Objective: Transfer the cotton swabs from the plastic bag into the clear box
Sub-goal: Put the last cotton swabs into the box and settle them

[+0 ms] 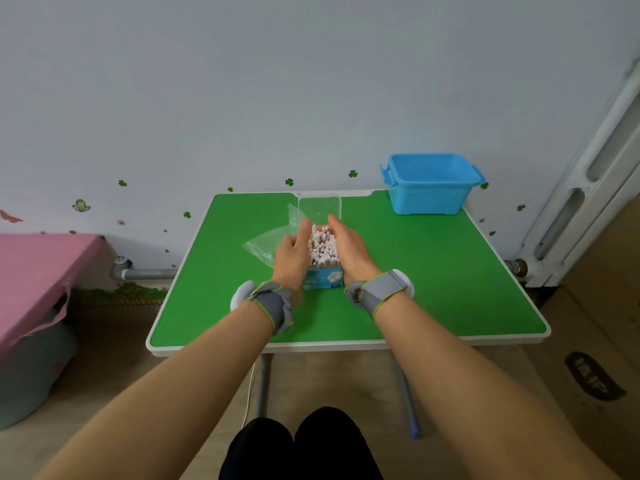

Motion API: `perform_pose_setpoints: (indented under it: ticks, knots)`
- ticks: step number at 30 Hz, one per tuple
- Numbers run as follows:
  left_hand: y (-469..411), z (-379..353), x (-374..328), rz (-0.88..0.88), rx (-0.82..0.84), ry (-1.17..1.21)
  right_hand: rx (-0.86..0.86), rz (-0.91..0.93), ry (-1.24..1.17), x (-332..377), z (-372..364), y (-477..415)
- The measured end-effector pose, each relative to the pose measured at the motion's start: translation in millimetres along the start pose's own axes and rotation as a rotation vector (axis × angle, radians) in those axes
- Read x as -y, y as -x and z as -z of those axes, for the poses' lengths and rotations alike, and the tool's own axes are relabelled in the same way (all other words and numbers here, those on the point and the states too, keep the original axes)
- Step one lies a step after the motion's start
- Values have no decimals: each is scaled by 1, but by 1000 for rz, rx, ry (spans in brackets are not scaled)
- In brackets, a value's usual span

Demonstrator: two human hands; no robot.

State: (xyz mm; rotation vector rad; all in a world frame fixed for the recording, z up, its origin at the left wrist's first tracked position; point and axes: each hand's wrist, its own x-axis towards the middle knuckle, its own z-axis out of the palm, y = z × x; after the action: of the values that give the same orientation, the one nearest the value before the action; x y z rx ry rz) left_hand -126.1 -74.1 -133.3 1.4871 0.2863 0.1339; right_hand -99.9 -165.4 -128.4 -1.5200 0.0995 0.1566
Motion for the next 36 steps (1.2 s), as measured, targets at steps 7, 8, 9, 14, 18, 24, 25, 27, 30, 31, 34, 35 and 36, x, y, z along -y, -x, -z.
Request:
perform_pose_setpoints:
  ticks: [7, 8, 9, 14, 18, 24, 25, 27, 30, 31, 34, 35, 36]
  knots:
    - [0, -1, 5, 22, 7, 38, 12, -26, -21, -1, 0, -1]
    - [1, 0, 4, 37, 16, 48, 6, -18, -11, -1, -1, -2]
    - [1, 0, 4, 35, 23, 33, -1, -10, -9, -1, -1, -2]
    - [2, 0, 7, -13, -12, 25, -4, -19, -7, -2, -1, -2]
    - [2, -2, 10, -72, -2, -64, -12, 7, 24, -4, 0, -2]
    - [-8, 0, 1, 94, 59, 19, -43, 26, 83, 1, -2, 3]
    - [-9, 0, -2, 139, 88, 56, -33, 28, 77, 0, -2, 2]
    - [-9, 0, -6, 180, 118, 99, -24, 16, 63, 1, -3, 2]
    - [-9, -2, -5, 184, 121, 92, -29, 13, 56, 1, -3, 2]
    - [-9, -2, -4, 176, 124, 74, -30, 14, 58, 1, -3, 2]
    - [-8, -1, 0, 157, 129, 67, -18, 22, 62, 0, -3, 1]
    - [-8, -1, 0, 149, 125, 72, -12, 18, 56, -1, -2, 0]
    - [-8, -1, 1, 147, 124, 77, -6, 15, 52, -1, -2, 0]
